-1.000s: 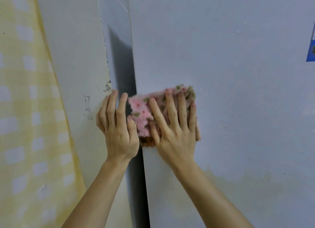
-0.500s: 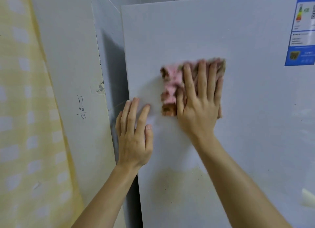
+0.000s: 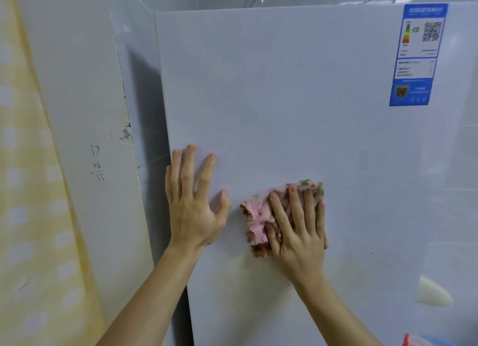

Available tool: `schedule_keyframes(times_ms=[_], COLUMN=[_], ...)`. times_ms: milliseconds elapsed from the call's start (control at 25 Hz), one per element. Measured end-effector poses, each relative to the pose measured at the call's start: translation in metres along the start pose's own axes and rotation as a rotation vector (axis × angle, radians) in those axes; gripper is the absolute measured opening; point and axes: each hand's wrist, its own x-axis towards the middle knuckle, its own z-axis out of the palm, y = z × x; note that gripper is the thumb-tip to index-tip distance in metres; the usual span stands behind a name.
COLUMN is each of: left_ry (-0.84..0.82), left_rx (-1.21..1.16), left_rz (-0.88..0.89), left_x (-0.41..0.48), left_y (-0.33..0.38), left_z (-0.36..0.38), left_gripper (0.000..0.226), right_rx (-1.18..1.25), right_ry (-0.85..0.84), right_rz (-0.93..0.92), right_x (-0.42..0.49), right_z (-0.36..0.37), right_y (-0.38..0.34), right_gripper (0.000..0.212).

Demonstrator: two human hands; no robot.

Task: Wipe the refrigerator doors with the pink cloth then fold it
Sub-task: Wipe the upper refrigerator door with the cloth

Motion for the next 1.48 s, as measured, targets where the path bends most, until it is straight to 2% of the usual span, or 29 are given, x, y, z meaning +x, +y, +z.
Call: schedule_keyframes(times_ms=[120,280,360,480,640,760,880,960,1080,1160,1280,1480], left_ry=[0.007,-0.017,-0.034,-0.011,0.005,0.008,0.002,-0.002,-0.006,-0.009,0.003,0.007], left_rx=[-0.018,-0.014,-0.021,-0.031,-0.028,-0.019,-0.015,-0.018,-0.02,-0.009,-0.006,0.001], left_rz=[0.028,0.06,0.049,0.029,0.039,0.044,0.049,0.051,0.053,0.044,0.034,0.038], left_x=[0.001,0.007,0.009,0.009,0.008,0.007,0.006,0.008,0.013,0.015,0.017,0.016], left_y=[0.011,0.027,0.034,0.041,0.056,0.071,0.085,0.094,0.106,0.113,0.126,0.144], left_z=[0.002,0.006,0.009,0.013,0.019,0.025,0.028,0.029,0.034,0.038,0.044,0.052], left_gripper=[0.066,0.067,0.069,0.069,0.068,0.069,0.071,0.071,0.071,0.072,0.072,0.071], right_rx=[0.049,-0.002,-0.041,-0.03,0.016,0.032,0.088,0.099,0.08,0.05,0.03,0.06], right_ry=[0.096,0.217,0.236,0.196,0.068,-0.032,-0.029,0.055,0.196,0.244,0.227,0.035], right_rz=[0.033,0.174,0.204,0.163,0.07,-0.018,-0.065,-0.048,0.073,0.143,0.149,0.087], right_x=[0.054,0.169,0.182,0.135,0.024,-0.021,-0.006,0.039,0.136,0.169,0.127,-0.006], right_z=[-0.006,-0.02,-0.023,-0.022,-0.02,-0.022,-0.027,-0.033,-0.042,-0.044,-0.041,-0.042], right_y=[0.012,0.052,0.056,0.054,0.061,0.076,0.089,0.101,0.121,0.123,0.125,0.153], right_gripper=[0.048,0.052,0.053,0.055,0.056,0.058,0.058,0.052,0.049,0.05,0.052,0.055])
